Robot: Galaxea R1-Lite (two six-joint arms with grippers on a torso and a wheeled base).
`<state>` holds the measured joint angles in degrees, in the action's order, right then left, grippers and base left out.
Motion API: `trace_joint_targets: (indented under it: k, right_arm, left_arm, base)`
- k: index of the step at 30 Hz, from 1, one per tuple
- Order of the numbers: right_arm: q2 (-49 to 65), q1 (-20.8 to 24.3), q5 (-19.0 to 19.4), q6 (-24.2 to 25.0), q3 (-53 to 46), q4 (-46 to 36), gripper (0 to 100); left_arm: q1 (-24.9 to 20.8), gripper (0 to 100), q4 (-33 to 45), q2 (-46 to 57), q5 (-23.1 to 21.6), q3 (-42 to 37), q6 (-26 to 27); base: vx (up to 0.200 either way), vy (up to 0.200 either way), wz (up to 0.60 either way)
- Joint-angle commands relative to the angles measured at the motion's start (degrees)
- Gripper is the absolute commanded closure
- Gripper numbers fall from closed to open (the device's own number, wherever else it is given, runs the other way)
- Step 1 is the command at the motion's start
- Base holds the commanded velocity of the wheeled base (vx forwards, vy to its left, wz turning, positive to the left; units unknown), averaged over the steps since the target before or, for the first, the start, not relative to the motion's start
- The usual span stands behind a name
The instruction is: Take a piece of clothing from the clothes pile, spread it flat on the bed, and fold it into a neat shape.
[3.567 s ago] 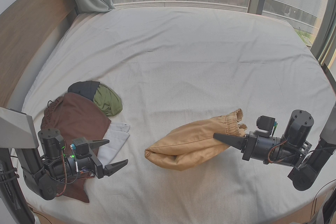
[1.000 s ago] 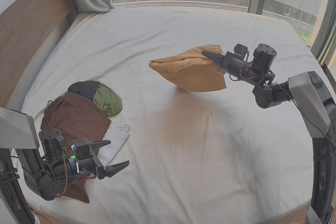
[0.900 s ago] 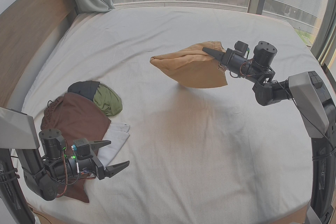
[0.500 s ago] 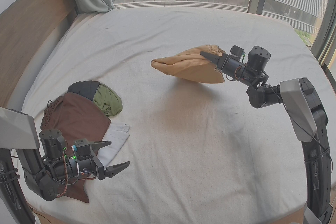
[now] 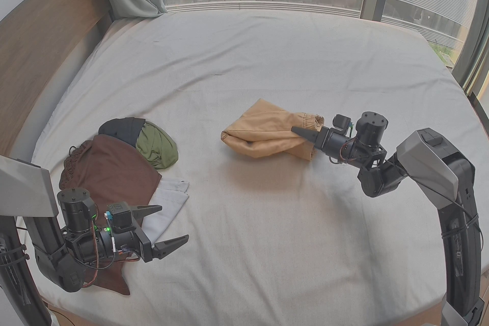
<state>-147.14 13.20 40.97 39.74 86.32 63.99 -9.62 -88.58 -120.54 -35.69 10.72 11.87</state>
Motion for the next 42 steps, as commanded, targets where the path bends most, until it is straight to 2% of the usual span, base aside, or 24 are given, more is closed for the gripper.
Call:
trace_joint_targets:
  k: [1,9,17,25,26,32,42]
  right_arm:
    - [0.7,0.5,0.0,-0.1,-10.9,6.2,100]
    - [-1.5,1.2,-0.1,0.0,-17.5,12.2,100]
    - [-5.2,2.1,-1.7,0.0,-18.6,16.2,100]
    - [-5.4,2.4,-2.3,0.0,-18.4,16.5,100]
    - [-5.4,2.4,-2.5,0.0,-18.2,16.8,0]
    - [-4.8,2.0,-2.7,0.0,-19.9,19.0,0]
    - [5.9,-1.6,-2.7,-0.2,-34.5,24.2,0]
  left_arm:
    - [0.0,0,0.0,-0.1,0.0,0.0,0.1]
    - [0.0,0,0.0,0.0,0.0,0.0,0.1]
    - [0.0,0,0.0,0.1,0.0,0.0,0.1]
    - [0.0,0,0.0,0.1,0.0,0.1,0.0]
    - [0.0,0,0.0,0.1,0.0,0.1,0.0]
    - [0.0,0,0.0,0.2,0.0,0.1,0.0]
    - [0.0,0,0.0,0.2,0.1,0.4,0.0]
  base:
    - [0.000,0.000,0.00]
    - [0.000,0.000,0.00]
    - [0.000,0.000,0.00]
    - [0.000,0.000,0.00]
    - [0.000,0.000,0.00]
    - [0.000,0.000,0.00]
    - [0.000,0.000,0.00]
